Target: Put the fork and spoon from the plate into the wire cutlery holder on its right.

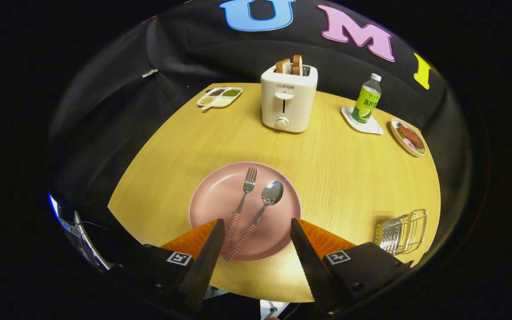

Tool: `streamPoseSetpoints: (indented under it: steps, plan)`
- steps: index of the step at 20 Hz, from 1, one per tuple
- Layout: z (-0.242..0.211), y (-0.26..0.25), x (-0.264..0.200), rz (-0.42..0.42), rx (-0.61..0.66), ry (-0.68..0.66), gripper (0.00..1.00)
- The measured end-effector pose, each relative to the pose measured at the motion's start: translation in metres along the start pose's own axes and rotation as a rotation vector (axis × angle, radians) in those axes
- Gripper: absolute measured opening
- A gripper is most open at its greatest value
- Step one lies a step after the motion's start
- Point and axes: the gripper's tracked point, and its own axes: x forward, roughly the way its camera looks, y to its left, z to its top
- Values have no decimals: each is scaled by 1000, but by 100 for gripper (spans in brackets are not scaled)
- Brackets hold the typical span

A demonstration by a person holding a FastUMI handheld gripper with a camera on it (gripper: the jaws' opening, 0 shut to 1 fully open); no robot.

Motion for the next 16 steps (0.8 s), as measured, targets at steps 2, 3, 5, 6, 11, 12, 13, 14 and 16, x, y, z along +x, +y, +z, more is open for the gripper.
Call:
streamPoseSetpoints:
  steps: [2,3,5,6,11,12,13,14,16]
  plan:
    - [-10,2,18,-12,-2,53,87]
    - [-16,4,25,-15,4,78,85]
    - [-28,5,40,-21,17,132,81]
    - [-34,4,44,-29,28,159,80]
    - [-58,11,56,-20,99,264,71]
    - [-60,10,57,-23,102,273,69]
    - [-61,12,59,-18,108,282,66]
    - [-62,15,59,-3,115,292,62]
    - [-63,18,61,8,129,305,45]
